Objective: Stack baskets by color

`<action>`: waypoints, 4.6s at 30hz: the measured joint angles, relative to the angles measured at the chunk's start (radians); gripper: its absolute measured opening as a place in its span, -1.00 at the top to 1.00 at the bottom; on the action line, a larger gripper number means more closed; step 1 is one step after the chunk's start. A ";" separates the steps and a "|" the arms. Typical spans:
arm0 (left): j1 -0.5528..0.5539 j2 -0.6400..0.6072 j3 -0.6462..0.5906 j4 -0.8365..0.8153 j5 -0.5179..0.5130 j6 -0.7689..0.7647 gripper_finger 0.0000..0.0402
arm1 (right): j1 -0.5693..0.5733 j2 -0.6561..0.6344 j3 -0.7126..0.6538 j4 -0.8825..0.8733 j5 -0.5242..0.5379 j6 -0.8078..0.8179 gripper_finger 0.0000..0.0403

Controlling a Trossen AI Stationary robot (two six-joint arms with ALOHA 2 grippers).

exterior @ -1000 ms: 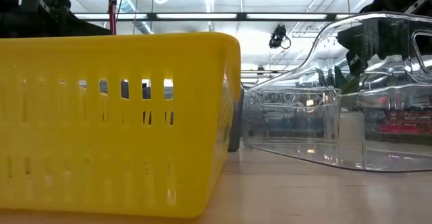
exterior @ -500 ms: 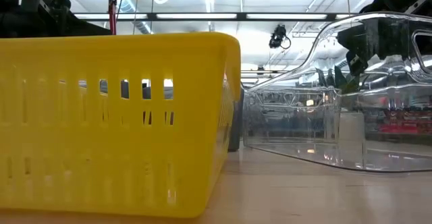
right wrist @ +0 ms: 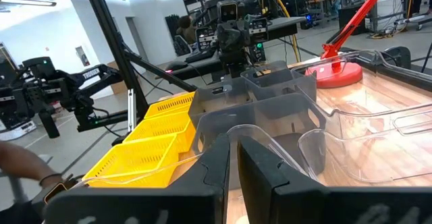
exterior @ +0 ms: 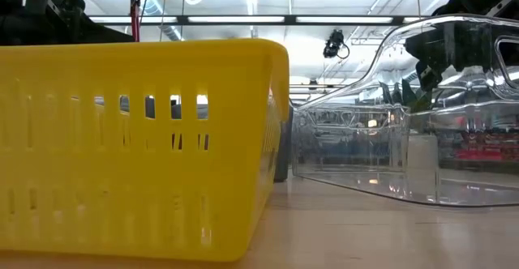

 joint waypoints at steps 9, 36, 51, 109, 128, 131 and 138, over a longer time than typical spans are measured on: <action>0.000 0.000 0.000 0.000 0.000 0.000 0.81 | 0.000 0.000 0.000 0.177 0.118 -0.040 0.83; 0.000 0.000 0.000 0.000 0.000 0.000 0.86 | 0.074 0.328 0.171 0.120 0.053 0.002 0.83; 0.000 0.000 0.000 0.000 0.000 0.000 0.82 | 0.195 0.596 0.394 -0.166 0.111 -0.061 0.40; 0.000 0.000 0.000 -0.001 0.000 0.000 0.81 | 0.625 1.394 1.271 -1.034 0.183 0.166 -0.07; 0.000 0.000 0.000 -0.004 0.000 0.000 0.82 | 0.736 1.513 1.329 -1.138 0.266 0.325 -0.05; 0.000 0.000 0.000 -0.006 0.000 0.000 0.81 | 0.737 1.550 1.329 -1.156 0.260 0.318 -0.04; 0.000 0.000 0.000 -0.007 0.000 0.000 0.84 | 0.734 1.613 1.328 -1.181 0.235 0.311 0.06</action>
